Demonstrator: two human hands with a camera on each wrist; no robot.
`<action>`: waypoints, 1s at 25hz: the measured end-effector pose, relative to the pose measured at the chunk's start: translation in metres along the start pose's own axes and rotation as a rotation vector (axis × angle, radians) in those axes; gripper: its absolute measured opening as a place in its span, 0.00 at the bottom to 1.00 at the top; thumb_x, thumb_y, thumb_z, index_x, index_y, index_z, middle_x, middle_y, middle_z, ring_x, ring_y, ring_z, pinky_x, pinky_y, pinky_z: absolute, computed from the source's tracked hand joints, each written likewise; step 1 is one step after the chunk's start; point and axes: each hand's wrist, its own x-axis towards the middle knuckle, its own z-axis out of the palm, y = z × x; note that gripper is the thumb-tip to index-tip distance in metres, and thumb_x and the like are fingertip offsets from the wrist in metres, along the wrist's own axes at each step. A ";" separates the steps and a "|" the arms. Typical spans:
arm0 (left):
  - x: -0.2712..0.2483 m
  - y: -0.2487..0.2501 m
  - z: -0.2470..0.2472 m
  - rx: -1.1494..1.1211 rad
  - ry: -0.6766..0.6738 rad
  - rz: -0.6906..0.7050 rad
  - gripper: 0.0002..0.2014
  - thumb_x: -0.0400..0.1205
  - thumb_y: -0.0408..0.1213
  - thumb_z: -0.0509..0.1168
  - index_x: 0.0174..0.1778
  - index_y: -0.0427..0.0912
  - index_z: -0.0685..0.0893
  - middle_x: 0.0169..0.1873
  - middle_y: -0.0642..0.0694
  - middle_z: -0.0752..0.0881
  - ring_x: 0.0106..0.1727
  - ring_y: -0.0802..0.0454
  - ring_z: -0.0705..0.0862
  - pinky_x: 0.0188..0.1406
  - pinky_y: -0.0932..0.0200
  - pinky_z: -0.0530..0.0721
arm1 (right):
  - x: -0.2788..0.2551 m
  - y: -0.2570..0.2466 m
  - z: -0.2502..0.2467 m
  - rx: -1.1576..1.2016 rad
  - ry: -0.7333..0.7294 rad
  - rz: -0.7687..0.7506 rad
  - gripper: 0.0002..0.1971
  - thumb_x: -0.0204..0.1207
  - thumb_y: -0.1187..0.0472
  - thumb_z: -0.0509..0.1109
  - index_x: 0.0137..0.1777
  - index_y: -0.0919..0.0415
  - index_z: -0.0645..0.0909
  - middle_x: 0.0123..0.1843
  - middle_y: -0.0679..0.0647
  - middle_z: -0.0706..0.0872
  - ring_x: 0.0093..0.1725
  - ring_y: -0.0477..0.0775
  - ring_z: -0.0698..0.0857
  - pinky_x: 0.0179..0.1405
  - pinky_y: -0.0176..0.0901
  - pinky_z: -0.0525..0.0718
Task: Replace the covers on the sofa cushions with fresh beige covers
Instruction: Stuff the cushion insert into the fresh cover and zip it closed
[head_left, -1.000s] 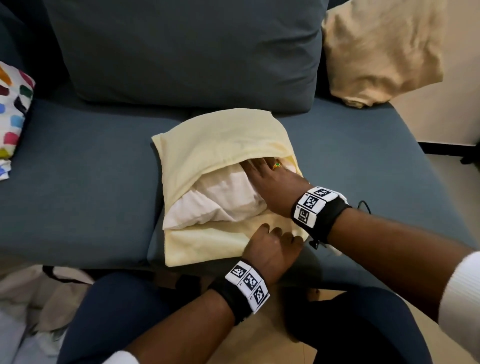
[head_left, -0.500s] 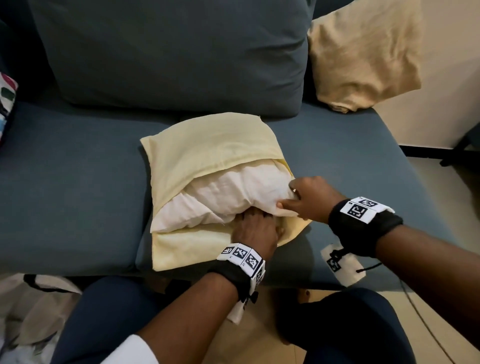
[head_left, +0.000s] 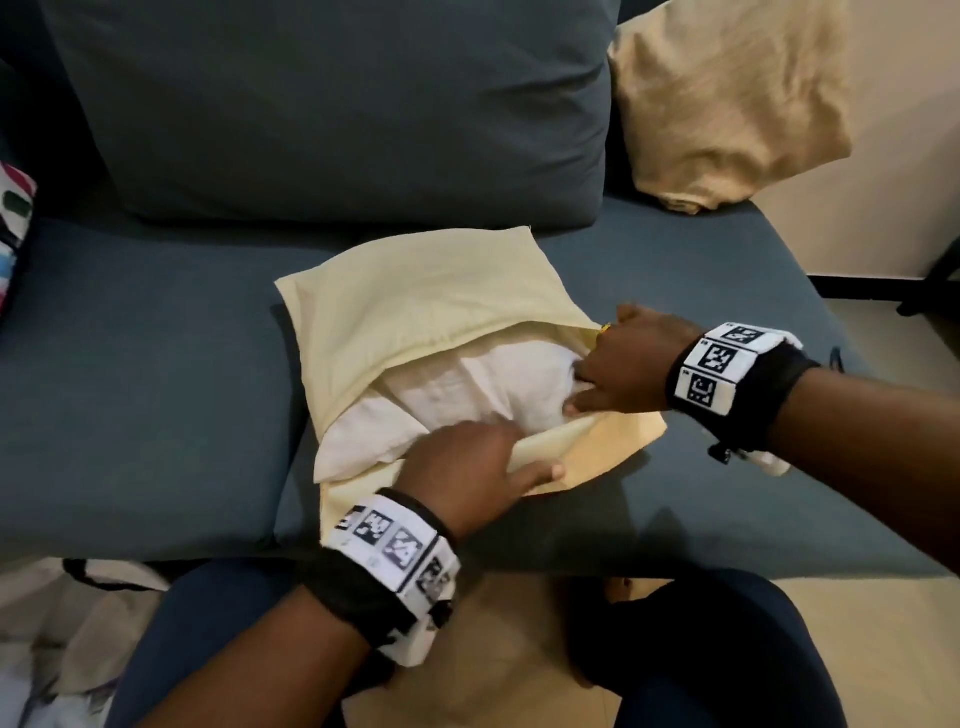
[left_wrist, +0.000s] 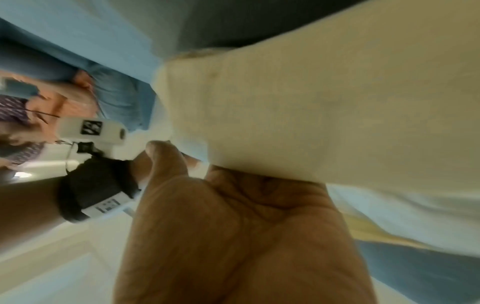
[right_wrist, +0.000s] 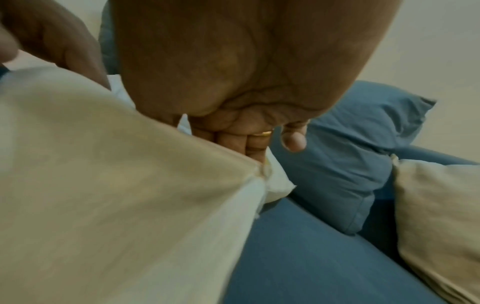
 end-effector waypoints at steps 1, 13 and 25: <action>-0.008 -0.023 -0.010 -0.029 -0.024 -0.065 0.29 0.79 0.74 0.52 0.58 0.56 0.83 0.49 0.53 0.87 0.51 0.49 0.85 0.44 0.52 0.79 | -0.004 0.010 -0.004 0.035 -0.014 -0.009 0.38 0.75 0.23 0.35 0.65 0.41 0.78 0.50 0.51 0.88 0.47 0.57 0.80 0.62 0.52 0.73; -0.036 -0.089 -0.025 0.171 -0.125 -0.068 0.20 0.80 0.60 0.66 0.44 0.45 0.87 0.44 0.50 0.83 0.50 0.50 0.82 0.41 0.55 0.72 | -0.020 -0.014 -0.013 0.022 -0.236 0.086 0.36 0.71 0.21 0.58 0.78 0.34 0.68 0.56 0.48 0.87 0.59 0.58 0.82 0.52 0.48 0.68; -0.083 -0.120 -0.056 0.131 -0.096 -0.190 0.16 0.78 0.53 0.72 0.58 0.54 0.82 0.56 0.51 0.85 0.56 0.46 0.85 0.45 0.50 0.82 | 0.097 -0.147 -0.083 0.123 0.199 -0.254 0.37 0.79 0.44 0.69 0.85 0.39 0.56 0.82 0.47 0.70 0.74 0.60 0.78 0.63 0.56 0.80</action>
